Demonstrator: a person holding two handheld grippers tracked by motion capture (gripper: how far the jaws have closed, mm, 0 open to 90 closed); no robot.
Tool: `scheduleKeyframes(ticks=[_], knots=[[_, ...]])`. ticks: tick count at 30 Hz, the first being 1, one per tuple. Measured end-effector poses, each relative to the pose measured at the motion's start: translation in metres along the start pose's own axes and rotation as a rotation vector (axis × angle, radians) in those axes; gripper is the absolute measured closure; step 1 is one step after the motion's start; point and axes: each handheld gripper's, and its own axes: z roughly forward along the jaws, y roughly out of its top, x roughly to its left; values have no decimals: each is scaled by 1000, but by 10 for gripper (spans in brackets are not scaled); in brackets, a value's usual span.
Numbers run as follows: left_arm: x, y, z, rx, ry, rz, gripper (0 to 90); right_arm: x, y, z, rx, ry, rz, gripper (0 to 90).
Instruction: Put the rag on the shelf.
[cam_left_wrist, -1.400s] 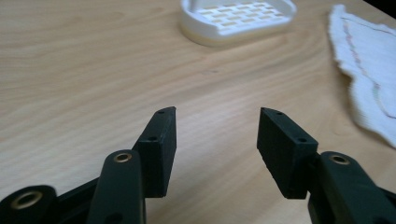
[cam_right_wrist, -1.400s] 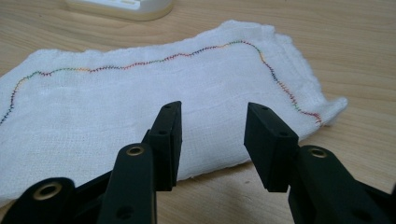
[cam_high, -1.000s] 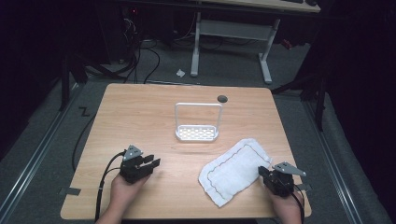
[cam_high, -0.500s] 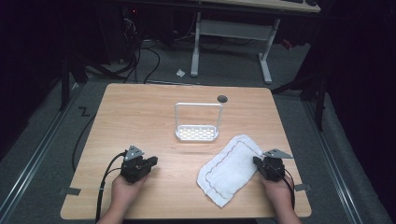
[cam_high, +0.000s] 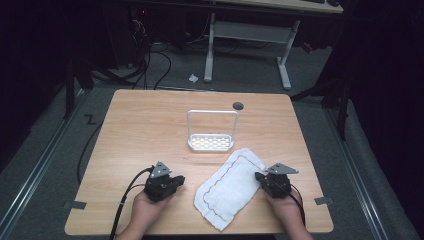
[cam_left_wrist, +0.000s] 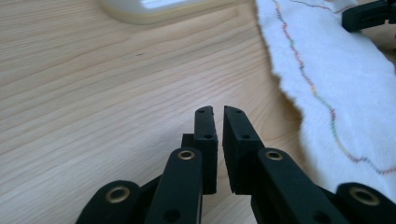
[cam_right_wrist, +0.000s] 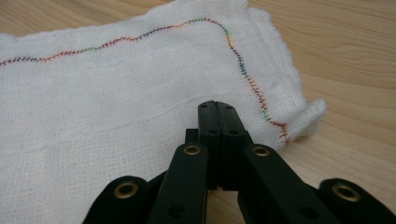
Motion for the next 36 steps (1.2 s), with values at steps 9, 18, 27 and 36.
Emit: scheduleKeyframes(ticks=[9, 18, 27, 36], knots=[[-12, 5, 15, 34, -50, 38, 898, 23, 1, 2, 2, 67, -61, 900], [-32, -7, 12, 122, -76, 93, 899, 32, 3, 5, 3, 97, -93, 900], [-52, -20, 2, 144, -129, 113, 899, 40, 13, 17, -2, 109, -115, 900], [-61, -31, -11, 163, -167, 105, 899, 59, 24, 30, -6, 148, -148, 900]])
